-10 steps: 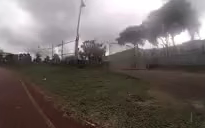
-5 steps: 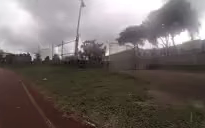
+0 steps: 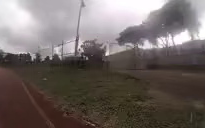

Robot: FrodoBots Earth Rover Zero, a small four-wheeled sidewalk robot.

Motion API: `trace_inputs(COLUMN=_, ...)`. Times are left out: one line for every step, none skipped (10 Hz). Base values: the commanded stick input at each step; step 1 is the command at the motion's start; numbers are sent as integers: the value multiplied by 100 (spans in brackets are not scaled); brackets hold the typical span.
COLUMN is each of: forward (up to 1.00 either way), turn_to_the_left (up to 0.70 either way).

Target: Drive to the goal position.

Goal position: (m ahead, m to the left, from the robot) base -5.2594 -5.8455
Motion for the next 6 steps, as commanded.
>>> trace_inputs(forward=0, turn_to_the_left=0)
trace_inputs(forward=0, turn_to_the_left=0)
trace_inputs(forward=0, turn_to_the_left=0)
trace_inputs(forward=0, turn_to_the_left=0)
trace_inputs(forward=0, turn_to_the_left=0)
trace_inputs(forward=0, turn_to_the_left=0)
